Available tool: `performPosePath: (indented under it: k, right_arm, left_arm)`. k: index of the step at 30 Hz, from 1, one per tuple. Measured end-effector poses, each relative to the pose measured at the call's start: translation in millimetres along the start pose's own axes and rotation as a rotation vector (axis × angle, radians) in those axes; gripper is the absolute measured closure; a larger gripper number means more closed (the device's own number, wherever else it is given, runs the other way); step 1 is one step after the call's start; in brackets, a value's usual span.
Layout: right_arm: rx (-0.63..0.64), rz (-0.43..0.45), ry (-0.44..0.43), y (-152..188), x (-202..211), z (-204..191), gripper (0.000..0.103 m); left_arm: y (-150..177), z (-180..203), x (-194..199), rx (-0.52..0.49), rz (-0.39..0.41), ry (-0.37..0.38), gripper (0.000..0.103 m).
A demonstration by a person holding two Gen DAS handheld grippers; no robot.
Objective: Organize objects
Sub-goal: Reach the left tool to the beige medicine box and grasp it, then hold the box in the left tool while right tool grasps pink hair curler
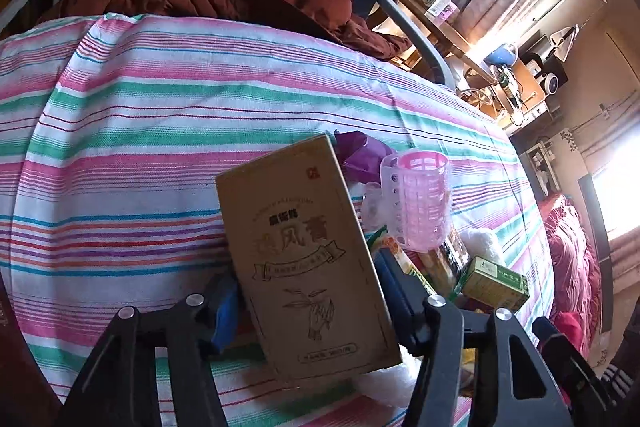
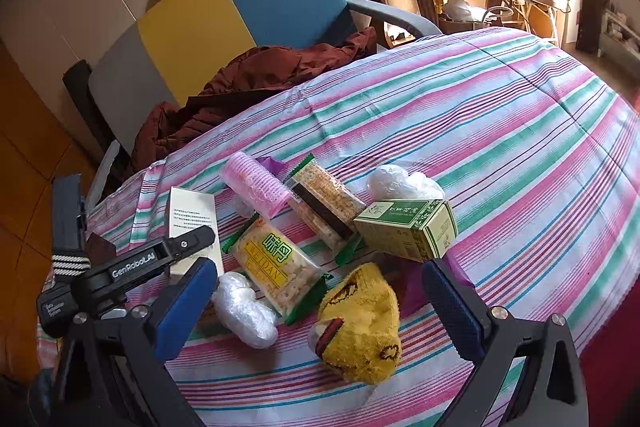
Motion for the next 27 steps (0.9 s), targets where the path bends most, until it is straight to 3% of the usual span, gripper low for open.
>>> performPosePath:
  k: [2, 10, 16, 20, 27]
  right_arm:
    - [0.013, 0.001, 0.005, 0.8, -0.7, -2.9, 0.0]
    - [0.134, -0.037, 0.018, 2.8, -8.6, -27.3, 0.0]
    - [0.324, -0.047, 0.055, -19.5, -37.5, -66.1, 0.0]
    - [0.457, -0.061, 0.125, -31.9, -71.7, -83.0, 0.004]
    - [0.484, -0.097, 0.196, -43.8, -123.1, -74.9, 0.015]
  left_arm:
    - [6.1, -0.5, 13.3, -0.022, 0.022, 0.015, 0.052]
    - [35.4, -9.5, 84.6, -0.101, 0.142, 0.02, 0.052]
    - [71.2, -6.4, 110.7, -0.169, 0.148, 0.039, 0.052]
    - [87.4, -8.4, 121.4, -0.156, 0.142, 0.074, 0.052]
    - [98.0, -21.1, 140.4, -0.132, 0.148, 0.084, 0.052]
Point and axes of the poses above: each gripper's, at about its wrist camera, not at the fingertips, and x roughly against the way its jaws point, z to its right, y to its underside, the point moved 7 cm from there along -x, roughly the way its jaws point, and after that the axes turned 5 degrees about -y, right-handed, at the moved point
